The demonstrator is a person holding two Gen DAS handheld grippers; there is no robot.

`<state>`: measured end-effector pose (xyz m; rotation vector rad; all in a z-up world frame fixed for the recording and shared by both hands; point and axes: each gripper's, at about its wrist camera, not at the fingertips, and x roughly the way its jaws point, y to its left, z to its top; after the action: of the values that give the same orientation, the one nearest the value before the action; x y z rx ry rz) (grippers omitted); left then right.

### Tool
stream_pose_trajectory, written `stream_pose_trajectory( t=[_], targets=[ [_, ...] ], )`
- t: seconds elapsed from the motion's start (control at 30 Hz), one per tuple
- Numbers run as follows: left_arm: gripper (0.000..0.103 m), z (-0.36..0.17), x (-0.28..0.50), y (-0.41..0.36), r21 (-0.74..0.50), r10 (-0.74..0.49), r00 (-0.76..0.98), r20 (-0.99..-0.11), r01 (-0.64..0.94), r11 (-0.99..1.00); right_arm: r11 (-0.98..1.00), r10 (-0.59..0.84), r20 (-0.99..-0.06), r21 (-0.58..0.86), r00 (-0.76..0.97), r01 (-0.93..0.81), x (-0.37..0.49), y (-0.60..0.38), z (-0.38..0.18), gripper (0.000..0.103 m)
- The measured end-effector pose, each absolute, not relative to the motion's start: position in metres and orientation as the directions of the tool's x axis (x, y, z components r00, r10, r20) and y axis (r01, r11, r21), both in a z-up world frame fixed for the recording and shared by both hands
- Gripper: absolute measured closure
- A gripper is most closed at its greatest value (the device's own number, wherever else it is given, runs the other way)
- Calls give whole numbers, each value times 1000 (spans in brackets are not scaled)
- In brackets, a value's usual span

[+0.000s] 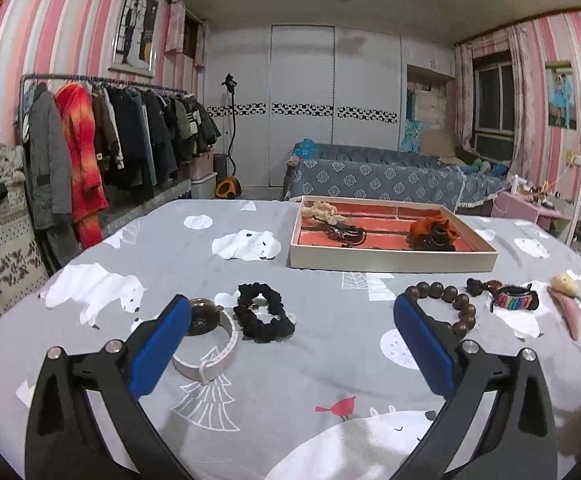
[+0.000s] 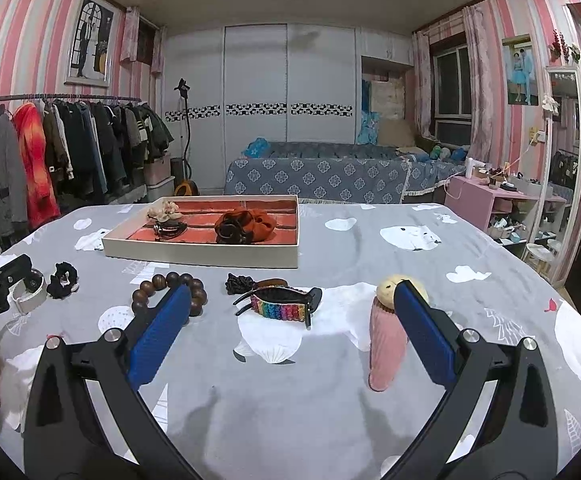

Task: Organize jewelry
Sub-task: 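Move the open left tool down toward the silver watch with white band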

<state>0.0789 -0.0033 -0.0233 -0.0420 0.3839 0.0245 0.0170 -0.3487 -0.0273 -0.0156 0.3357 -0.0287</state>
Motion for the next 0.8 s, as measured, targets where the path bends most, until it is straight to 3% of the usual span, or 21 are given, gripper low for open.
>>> stream_pose_trajectory(
  t=[0.3,0.47,0.6,0.7,0.8],
  targets=[
    [4,-17,90,27,-5,46,922,-384,-52,999,995,-103,-331,-32,938,98,24,-371,-20,4],
    [4,-21,111,53,37,106,889,-446,-100,994,986,-160,-406,-18,900,167,47,-404,-23,4],
    [4,-39,143,73,71,150,809,-569,-133,989,976,-182,-490,12,853,216,71,-432,-31,4],
    [6,-59,165,91,18,115,720,-685,-141,990,971,-172,-565,40,807,235,90,-446,-42,4],
    [12,-71,174,100,-16,81,664,-743,-139,990,972,-163,-618,31,769,231,104,-450,-50,4]
  ],
)
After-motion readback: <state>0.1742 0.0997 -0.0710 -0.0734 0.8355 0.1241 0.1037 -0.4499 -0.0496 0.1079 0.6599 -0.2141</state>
